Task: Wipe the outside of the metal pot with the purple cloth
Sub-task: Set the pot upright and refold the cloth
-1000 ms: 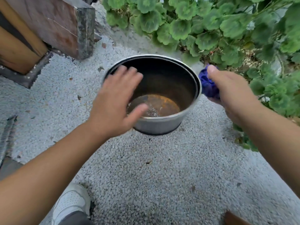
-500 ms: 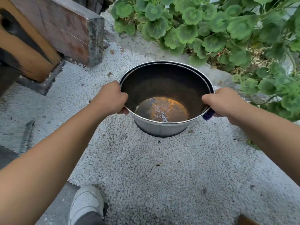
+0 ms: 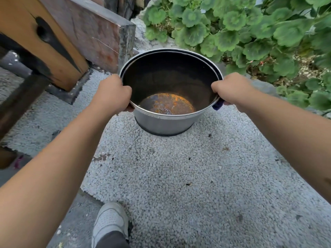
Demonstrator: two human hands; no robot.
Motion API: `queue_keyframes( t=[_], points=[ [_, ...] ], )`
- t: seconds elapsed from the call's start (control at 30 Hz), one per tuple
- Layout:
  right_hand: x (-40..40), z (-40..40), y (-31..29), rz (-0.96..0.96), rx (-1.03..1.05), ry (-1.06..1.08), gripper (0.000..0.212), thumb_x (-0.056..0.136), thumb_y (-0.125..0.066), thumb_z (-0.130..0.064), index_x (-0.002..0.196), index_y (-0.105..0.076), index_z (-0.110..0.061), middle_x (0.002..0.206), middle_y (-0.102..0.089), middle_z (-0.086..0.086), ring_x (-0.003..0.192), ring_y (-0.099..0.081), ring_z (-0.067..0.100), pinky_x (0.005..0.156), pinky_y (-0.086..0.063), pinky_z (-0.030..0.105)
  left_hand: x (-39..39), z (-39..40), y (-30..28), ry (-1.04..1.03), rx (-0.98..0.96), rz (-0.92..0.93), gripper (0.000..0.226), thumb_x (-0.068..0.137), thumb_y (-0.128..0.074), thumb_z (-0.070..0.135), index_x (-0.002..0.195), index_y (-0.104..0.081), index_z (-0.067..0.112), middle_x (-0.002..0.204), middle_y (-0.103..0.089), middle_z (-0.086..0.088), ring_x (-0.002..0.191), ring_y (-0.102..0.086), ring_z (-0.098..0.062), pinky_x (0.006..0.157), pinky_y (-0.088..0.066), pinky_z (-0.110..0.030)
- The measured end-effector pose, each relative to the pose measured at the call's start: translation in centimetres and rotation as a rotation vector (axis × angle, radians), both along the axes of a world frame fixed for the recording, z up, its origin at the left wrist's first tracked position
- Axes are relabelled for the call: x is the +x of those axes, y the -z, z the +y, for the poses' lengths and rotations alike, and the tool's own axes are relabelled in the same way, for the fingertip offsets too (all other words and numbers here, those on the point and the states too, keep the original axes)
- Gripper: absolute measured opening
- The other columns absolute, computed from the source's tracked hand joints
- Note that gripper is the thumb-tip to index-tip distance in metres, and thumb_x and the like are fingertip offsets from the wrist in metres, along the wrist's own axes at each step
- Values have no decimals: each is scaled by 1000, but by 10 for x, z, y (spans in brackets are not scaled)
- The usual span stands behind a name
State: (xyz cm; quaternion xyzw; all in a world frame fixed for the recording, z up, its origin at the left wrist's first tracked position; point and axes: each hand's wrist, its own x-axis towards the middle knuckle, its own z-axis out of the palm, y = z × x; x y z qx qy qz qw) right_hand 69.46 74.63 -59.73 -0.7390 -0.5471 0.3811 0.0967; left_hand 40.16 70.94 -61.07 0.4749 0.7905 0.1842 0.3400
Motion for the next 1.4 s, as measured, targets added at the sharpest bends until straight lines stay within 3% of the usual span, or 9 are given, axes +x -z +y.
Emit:
queue_keyframes(
  t=[0.27,0.4,0.57,0.67,0.8,0.9,1.1,1.23,1.4],
  points=[
    [7,8,17,103,23,55,34,78,-58,-37,67,-68,-6,62,-71,7,60,-64,18,61,-53,30,-4,-2,28,8,94,-26,26,95,-43,32,115,-49,17,93,-69,-11,52,-71,-15,43,-49,-25],
    [35,-1,13,263,6,207,43,88,-58,-58,83,-71,-18,79,-68,0,66,-61,12,58,-52,25,-4,-19,33,-45,100,-298,45,89,-48,54,120,-53,22,100,-70,-4,66,-73,-15,55,-53,-31],
    [81,-43,-12,537,-118,83,18,91,-65,-25,105,-73,-32,82,-67,-6,58,-54,7,46,-45,18,40,-83,40,-443,90,-575,39,88,-53,48,115,-54,20,101,-56,4,79,-55,-18,59,-42,-33],
    [86,-72,-24,766,-244,30,47,75,-67,-20,120,-65,-32,93,-72,-3,74,-64,13,61,-56,29,83,-118,33,-213,-87,-716,19,83,-62,36,99,-64,26,98,-64,0,81,-56,-19,61,-41,-33],
    [57,-106,-30,949,-272,-279,58,74,-71,4,118,-68,-33,113,-72,4,98,-68,23,83,-56,34,123,-121,6,44,-388,-1186,45,80,-61,54,114,-67,25,109,-72,3,89,-67,-15,69,-51,-31],
    [42,-122,-30,885,-228,-491,54,81,-64,-3,126,-62,-33,123,-68,4,113,-65,26,95,-54,39,129,-115,-3,30,-406,-1409,46,84,-60,51,119,-70,22,119,-70,-8,103,-67,-24,95,-52,-51],
    [31,-132,-19,784,47,-292,68,81,-70,4,130,-48,-37,111,-58,-6,93,-60,9,78,-54,30,114,-109,0,106,-210,-1260,53,78,-65,-1,128,-58,16,112,-68,-13,103,-63,-33,101,-41,-64],
    [14,-140,-8,775,-4,-128,77,65,-78,-40,126,-35,-61,131,-38,-17,111,-60,10,85,-55,30,106,-103,0,177,-183,-1195,61,76,-59,-7,135,-53,11,116,-66,-16,105,-63,-32,99,-45,-56],
    [9,-137,-2,963,-261,21,39,78,-67,-23,116,-65,-17,115,-72,8,100,-71,22,82,-59,36,88,-104,5,256,-209,-1314,61,77,-60,-10,134,-53,11,113,-66,-13,103,-64,-26,92,-53,-41]
  ],
)
